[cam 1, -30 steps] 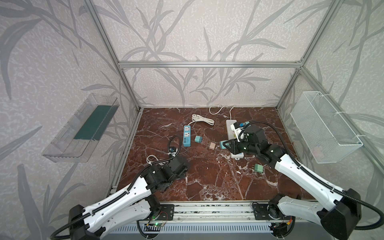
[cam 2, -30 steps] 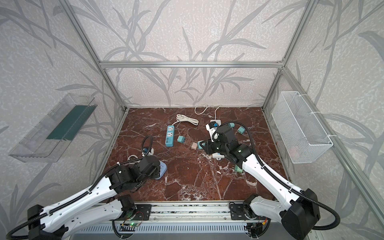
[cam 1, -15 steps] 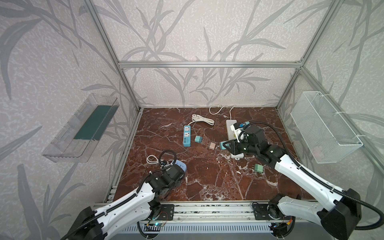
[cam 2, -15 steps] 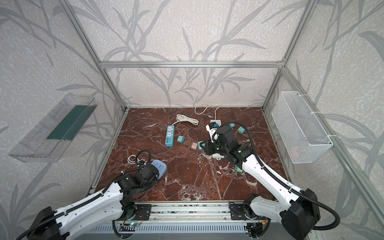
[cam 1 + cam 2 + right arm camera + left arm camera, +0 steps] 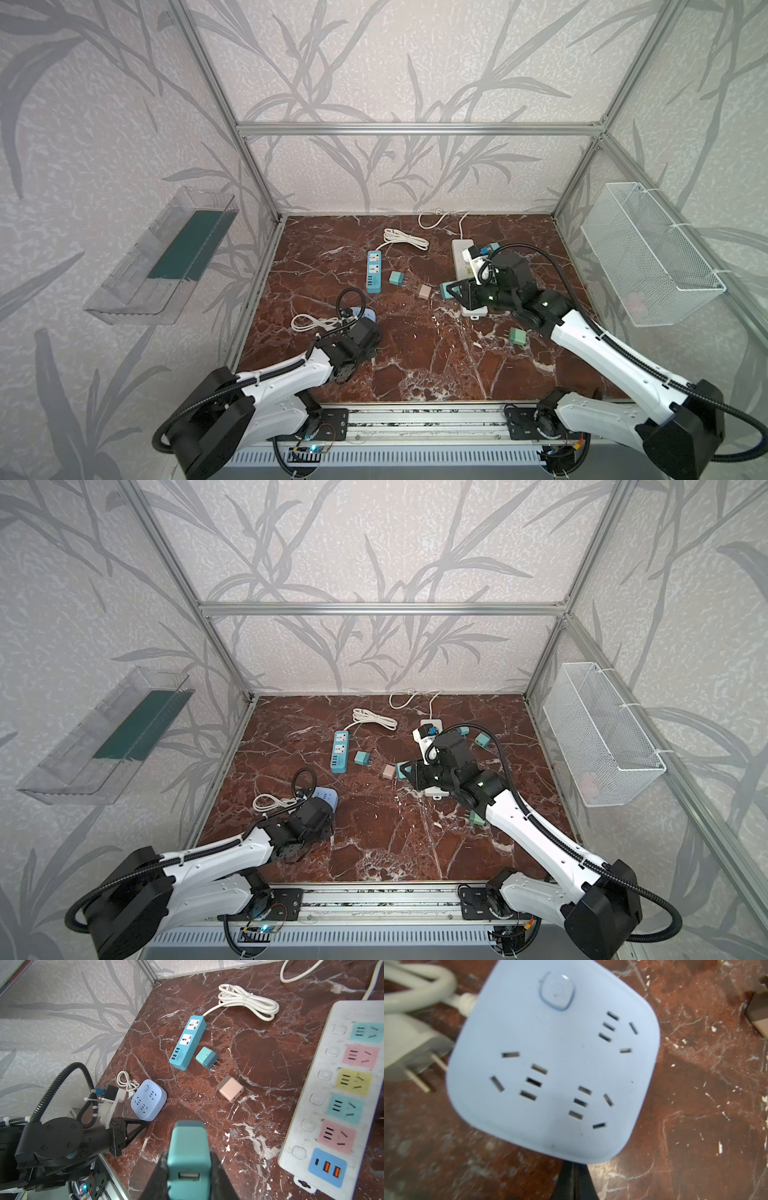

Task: Insert the plug

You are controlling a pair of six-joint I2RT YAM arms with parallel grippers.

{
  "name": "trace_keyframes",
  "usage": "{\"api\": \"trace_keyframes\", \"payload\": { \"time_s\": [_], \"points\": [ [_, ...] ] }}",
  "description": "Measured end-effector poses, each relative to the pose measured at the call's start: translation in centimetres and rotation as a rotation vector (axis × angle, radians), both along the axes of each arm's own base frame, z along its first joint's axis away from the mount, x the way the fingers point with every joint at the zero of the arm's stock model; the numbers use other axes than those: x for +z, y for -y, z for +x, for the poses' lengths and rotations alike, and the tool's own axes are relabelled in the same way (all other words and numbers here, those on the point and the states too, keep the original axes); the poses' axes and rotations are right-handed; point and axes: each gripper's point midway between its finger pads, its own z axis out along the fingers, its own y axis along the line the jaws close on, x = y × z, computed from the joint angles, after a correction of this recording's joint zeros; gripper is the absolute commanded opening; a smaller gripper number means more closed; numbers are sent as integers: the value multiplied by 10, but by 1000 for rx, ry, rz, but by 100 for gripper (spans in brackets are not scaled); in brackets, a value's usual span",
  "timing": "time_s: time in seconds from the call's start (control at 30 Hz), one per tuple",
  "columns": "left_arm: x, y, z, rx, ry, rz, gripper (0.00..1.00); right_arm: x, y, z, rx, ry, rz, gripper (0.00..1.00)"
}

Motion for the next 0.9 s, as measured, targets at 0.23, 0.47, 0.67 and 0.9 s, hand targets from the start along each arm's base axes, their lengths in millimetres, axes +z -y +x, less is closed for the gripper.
{"api": "trace_keyframes", "payload": {
  "time_s": [0.23,0.47,0.67,0.9],
  "points": [
    [15,48,41,-114,43,-25,0,2,6,-2,-18,6,-12,0],
    [80,60,66,-144,182,-65,0,3,11,-6,-29,4,-21,0],
    [104,-58,93,235,210,-6,0,4,10,-6,-28,1,-16,0],
    [71,-127,85,474,114,56,0,0,7,-6,-19,-17,-11,0]
  ]
}}
